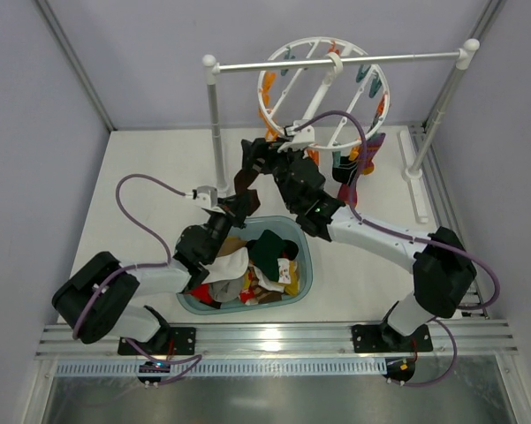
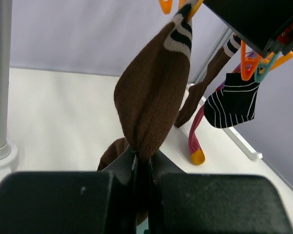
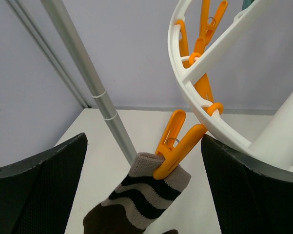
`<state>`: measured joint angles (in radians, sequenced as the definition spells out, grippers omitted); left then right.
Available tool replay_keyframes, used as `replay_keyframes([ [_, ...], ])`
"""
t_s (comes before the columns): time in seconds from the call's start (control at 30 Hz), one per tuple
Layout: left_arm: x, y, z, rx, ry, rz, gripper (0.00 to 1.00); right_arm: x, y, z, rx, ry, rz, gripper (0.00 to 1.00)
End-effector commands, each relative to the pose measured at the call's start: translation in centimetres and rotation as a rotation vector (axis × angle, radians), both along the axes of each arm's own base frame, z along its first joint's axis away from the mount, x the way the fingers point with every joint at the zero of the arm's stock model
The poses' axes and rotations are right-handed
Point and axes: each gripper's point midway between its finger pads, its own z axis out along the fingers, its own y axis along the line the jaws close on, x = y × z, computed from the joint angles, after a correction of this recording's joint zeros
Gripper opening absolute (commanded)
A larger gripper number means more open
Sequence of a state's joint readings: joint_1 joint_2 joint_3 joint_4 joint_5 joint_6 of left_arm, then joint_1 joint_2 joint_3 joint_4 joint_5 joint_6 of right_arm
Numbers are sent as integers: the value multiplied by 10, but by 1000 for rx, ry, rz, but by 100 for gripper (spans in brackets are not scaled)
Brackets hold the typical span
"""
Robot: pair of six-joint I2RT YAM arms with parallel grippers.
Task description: Remove the socks clipped to the hanger
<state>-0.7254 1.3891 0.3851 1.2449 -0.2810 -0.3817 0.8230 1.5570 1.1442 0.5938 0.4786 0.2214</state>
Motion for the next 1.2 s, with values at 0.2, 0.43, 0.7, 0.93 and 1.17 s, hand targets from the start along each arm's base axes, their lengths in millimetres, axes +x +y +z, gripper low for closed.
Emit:
replay_keyframes([
  [0.2,-11,-4,29,-54,-130,-21,0,26,-13,21,-64,2,-323,88],
  [0.43,-9,-7,22,-44,-134,-10,0,22,-21,20,-102,0,-448,67],
  [0.7,-12,-12,19,-30,-141,-15,0,23,-34,22,-101,-9,-526,9],
  [0.93,-9,-16,15,-17,-134,-5,0,20,-30,25,-96,-25,-487,4],
  [1.17,-2,-18,9,-9,-112,20,0,6,-18,25,-99,-33,-318,97],
])
